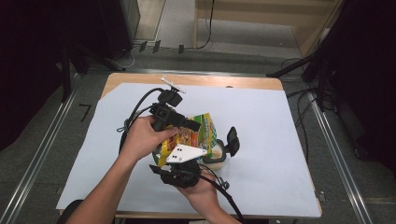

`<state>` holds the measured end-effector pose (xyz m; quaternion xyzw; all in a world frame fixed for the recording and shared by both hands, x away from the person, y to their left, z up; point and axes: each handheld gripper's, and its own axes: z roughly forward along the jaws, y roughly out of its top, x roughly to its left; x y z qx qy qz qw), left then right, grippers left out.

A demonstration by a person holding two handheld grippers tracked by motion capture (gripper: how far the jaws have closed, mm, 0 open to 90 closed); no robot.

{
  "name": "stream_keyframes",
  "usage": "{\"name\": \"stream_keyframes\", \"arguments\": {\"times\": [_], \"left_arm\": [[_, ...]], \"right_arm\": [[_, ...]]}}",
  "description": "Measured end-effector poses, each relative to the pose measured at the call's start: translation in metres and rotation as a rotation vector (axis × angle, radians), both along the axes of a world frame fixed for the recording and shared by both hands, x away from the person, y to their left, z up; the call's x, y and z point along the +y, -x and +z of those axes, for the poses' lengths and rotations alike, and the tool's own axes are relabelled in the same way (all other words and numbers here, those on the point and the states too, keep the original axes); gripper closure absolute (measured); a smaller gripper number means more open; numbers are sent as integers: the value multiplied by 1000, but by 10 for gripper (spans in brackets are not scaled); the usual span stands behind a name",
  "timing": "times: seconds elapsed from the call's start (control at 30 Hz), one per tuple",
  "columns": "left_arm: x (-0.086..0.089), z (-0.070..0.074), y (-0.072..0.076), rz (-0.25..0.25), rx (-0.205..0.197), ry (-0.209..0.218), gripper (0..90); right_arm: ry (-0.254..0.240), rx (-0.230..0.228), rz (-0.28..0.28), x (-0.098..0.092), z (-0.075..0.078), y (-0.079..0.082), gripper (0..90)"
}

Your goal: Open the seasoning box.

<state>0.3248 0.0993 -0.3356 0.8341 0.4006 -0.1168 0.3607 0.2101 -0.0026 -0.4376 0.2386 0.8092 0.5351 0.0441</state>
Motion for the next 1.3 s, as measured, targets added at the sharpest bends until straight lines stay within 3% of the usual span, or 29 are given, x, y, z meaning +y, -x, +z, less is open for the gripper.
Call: {"name": "stream_keyframes", "arguments": {"times": [1.3], "left_arm": [[-10, -3, -7, -22, 24, 4, 783]], "right_arm": [[3, 4, -26, -7, 0, 1, 695]]}}
